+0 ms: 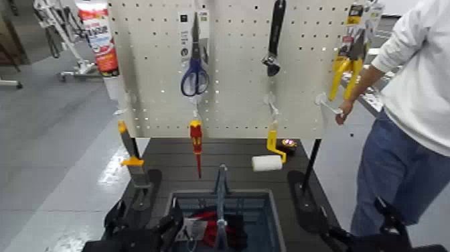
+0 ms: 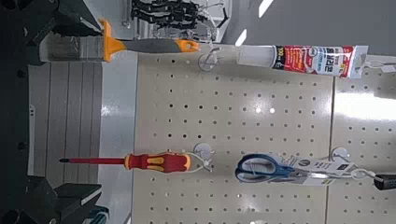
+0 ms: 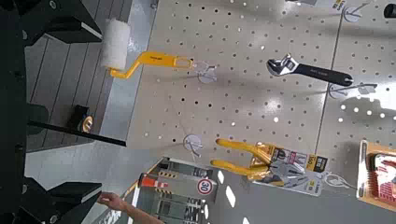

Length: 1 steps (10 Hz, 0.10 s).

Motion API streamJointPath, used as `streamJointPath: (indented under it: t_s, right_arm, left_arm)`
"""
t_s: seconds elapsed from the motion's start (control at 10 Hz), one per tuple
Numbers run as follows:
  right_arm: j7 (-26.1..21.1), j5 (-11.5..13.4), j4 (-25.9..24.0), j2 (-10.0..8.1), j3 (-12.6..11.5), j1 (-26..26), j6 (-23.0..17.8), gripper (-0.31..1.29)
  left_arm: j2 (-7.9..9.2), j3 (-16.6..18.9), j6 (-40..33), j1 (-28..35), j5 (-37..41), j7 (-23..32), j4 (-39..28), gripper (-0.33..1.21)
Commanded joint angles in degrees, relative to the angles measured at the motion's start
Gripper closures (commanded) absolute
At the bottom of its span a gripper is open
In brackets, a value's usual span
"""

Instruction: Put the red colored gloves into the crate.

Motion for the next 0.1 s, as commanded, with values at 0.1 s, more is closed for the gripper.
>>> streamJointPath:
  t_s: [0.1]
  right_arm:
    - [-1.0,0.2,0.0,-0.34,0.7,-0.2,0.2,0.16]
  left_arm:
    - [-1.14,0.0,0.1,-0.1,0.0,-0.1,0.0,0.12]
